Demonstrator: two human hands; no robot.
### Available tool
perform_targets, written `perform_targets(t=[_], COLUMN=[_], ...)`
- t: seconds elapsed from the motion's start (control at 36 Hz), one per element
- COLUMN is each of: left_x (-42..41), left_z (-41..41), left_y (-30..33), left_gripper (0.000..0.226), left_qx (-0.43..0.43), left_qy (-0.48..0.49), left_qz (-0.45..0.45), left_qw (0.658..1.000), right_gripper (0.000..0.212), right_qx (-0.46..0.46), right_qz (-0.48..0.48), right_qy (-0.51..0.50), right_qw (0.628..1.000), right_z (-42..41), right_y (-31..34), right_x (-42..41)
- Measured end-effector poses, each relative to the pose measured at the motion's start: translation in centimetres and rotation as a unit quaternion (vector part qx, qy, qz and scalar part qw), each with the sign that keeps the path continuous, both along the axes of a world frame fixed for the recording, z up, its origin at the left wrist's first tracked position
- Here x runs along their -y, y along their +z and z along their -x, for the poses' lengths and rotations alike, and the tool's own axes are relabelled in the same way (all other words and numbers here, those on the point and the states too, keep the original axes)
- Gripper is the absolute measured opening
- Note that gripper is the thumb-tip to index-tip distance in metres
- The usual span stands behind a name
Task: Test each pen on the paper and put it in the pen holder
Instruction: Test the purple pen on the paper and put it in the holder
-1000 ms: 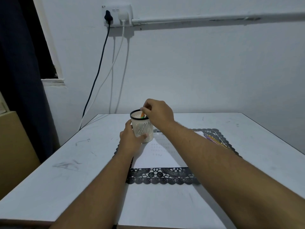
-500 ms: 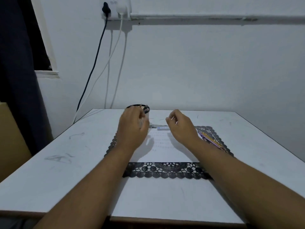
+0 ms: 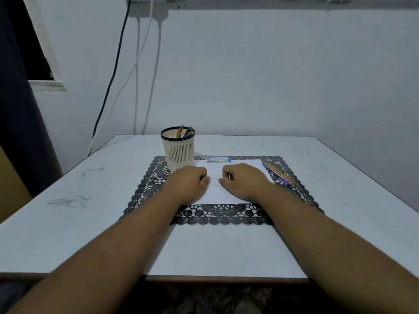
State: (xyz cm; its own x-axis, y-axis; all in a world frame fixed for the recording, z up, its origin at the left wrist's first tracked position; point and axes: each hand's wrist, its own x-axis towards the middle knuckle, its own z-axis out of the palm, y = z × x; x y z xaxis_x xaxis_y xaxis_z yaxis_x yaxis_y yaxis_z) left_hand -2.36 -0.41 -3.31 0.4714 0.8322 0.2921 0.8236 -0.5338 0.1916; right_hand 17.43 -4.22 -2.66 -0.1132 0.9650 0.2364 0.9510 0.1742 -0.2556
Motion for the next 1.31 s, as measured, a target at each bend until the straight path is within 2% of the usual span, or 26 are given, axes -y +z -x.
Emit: perform_targets(t=[0.11,0.17,0.28,0.36,0.44,0.61,0.75,0.86,1.17,1.22,1.31], left_x=[0.4,0.5,0.2,0.2,0.2,0.3,0.3,0.5,0.6,0.6,0.5], left_z=[0.1,0.3,0.3,0.3,0.5,0.4,0.4,0.3,0.5,0.5,0.5], left_y=[0.0,-0.1,0.0,0.0,-0.2,0.0,0.2,-0.1,0.0,0.0,0.1], left_gripper=[0.035,0.036,0.037,0.037,0.037,0.037,0.037,0.036,0.037,0.036,0.033], left_qx=[0.011,0.016,0.027,0.03,0.03,0.039,0.041,0.037,0.036,0.044,0.064], left_qy=[-0.007,-0.012,-0.02,-0.022,-0.021,-0.023,-0.026,-0.027,-0.026,-0.031,-0.042], left_qz=[0.011,0.015,0.016,0.019,0.025,0.029,0.035,0.037,0.044,0.042,0.026], left_qw=[1.0,1.0,0.999,0.999,0.999,0.999,0.998,0.998,0.998,0.998,0.997], right_gripper=[0.025,0.022,0.015,0.006,0.006,0.019,0.023,0.026,0.021,0.022,0.034], right_qx=[-0.075,-0.131,-0.178,-0.216,-0.227,-0.228,-0.238,-0.239,-0.175,-0.187,-0.235], right_qz=[-0.021,-0.05,-0.084,-0.076,-0.043,0.055,0.037,0.073,0.079,0.068,0.012], right_qy=[-0.033,-0.075,-0.18,-0.232,-0.256,-0.255,-0.251,-0.246,-0.262,-0.258,-0.227], right_qw=[0.996,0.987,0.964,0.945,0.939,0.938,0.937,0.936,0.946,0.946,0.945], right_z=[-1.2,-2.8,-7.4,-10.1,-11.6,-11.7,-11.4,-11.5,-10.0,-9.6,-9.1], right_y=[0.9,1.6,2.9,2.9,2.4,2.1,2.1,1.7,2.3,2.4,2.8], right_x=[0.4,0.3,0.5,1.1,1.4,1.2,1.3,1.4,1.6,1.8,1.7])
